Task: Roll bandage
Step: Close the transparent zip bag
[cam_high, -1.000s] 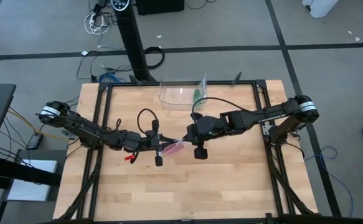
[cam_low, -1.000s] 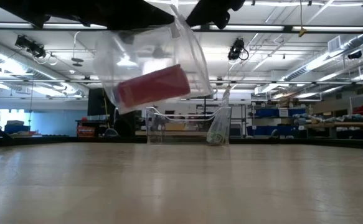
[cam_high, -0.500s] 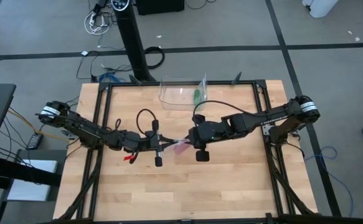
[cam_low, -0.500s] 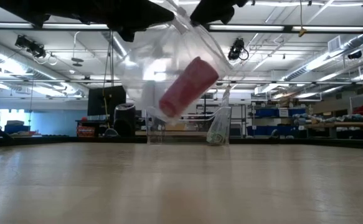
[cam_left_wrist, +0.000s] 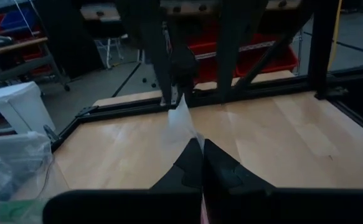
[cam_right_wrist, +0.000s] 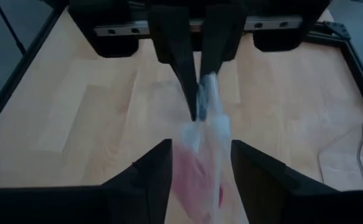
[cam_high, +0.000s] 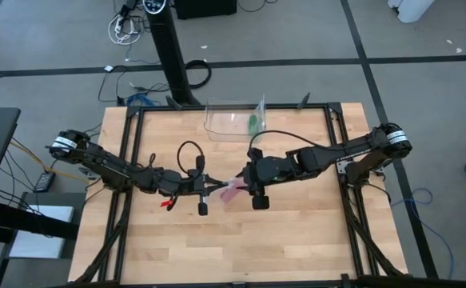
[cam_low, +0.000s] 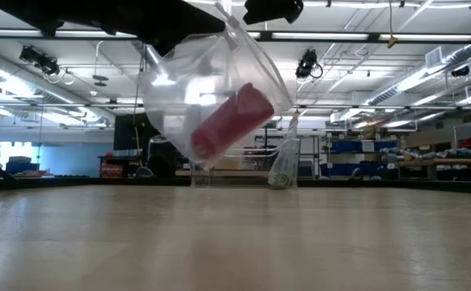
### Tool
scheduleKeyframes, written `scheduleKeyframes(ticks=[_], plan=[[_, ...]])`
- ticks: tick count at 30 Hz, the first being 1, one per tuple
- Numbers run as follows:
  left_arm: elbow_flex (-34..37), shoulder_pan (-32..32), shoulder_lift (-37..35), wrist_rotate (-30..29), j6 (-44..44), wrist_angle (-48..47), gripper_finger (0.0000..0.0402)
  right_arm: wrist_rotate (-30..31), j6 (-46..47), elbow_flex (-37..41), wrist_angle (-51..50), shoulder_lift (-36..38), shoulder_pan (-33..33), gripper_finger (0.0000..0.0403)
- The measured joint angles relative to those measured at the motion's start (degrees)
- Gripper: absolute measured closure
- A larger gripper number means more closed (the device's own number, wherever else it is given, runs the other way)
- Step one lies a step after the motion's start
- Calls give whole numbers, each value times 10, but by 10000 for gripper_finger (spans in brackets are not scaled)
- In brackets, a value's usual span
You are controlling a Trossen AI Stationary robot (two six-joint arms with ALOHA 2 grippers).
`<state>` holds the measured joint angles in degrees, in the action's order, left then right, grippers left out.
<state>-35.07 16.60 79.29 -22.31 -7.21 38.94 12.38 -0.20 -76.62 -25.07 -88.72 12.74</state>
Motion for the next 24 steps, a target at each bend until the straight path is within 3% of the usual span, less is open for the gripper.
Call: scheduleKeyframes(ticks=[9,18,24], plan=[[0,0,0,28,4,-2,401,0,-22,0,36,-1,-1,249],[-1,0,0,40,4,-1,401,-72,-21,0,40,-21,-18,254],[-2,0,0,40,4,2,401,-74,-18,0,46,-21,-18,312]])
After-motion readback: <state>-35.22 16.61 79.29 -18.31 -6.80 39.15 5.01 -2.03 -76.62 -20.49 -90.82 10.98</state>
